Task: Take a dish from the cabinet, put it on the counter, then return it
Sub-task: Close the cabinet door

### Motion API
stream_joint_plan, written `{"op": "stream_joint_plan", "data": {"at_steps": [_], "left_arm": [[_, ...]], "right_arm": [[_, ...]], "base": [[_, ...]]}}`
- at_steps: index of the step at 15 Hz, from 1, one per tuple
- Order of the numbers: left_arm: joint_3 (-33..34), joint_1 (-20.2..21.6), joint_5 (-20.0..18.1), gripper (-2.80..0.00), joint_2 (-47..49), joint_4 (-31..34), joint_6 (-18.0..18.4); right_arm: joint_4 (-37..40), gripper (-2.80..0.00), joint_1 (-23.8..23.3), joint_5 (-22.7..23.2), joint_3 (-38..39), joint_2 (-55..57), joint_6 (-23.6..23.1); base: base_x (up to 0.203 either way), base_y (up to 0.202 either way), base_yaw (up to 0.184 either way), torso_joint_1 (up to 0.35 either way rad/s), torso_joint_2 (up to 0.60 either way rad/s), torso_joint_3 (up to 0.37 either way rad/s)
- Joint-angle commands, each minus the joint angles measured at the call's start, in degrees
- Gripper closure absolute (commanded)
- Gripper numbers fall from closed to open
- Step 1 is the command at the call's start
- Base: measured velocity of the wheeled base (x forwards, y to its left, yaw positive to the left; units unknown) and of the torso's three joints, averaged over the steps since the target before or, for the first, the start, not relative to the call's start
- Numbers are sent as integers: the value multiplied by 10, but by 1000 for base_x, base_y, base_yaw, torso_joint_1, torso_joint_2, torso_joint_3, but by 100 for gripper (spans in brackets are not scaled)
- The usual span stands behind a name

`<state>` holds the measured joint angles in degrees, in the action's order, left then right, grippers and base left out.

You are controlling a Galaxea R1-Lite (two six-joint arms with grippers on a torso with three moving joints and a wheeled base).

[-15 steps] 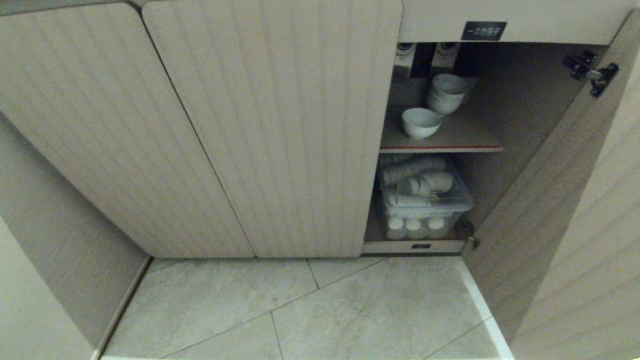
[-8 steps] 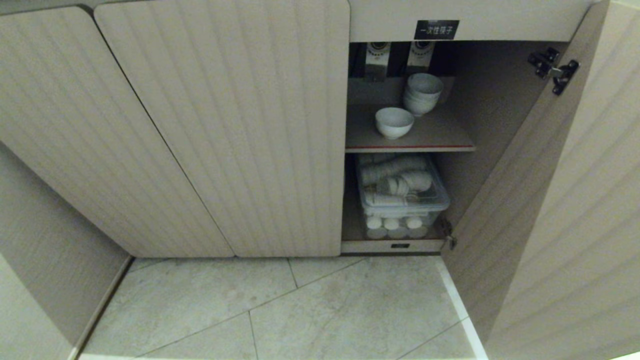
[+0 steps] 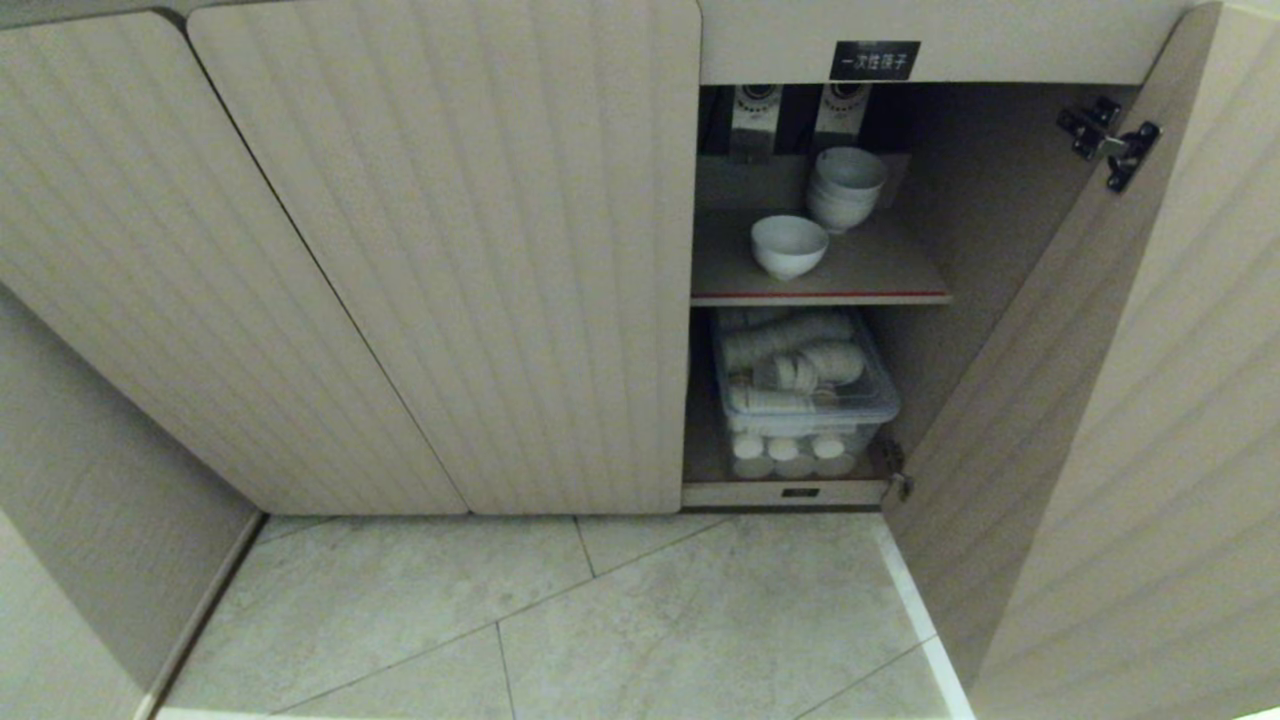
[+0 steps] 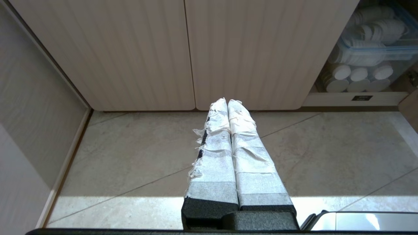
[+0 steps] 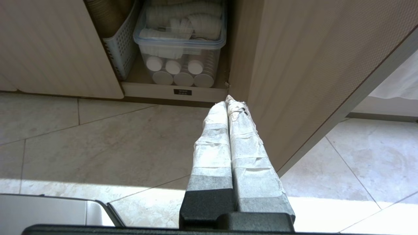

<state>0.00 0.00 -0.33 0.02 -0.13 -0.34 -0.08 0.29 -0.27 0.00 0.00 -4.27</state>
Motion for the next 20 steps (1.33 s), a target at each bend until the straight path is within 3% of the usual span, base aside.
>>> {"op": "stream_joint_plan", "data": {"at_steps": [1,20], "left_arm": [[0,0,0,0,0,0,0],[0,0,0,0,0,0,0]], "right_arm": [[0,0,1,0,0,0,0],[0,0,0,0,0,0,0]], "base": [[0,0,0,0,0,0],[0,0,0,0,0,0]]}}
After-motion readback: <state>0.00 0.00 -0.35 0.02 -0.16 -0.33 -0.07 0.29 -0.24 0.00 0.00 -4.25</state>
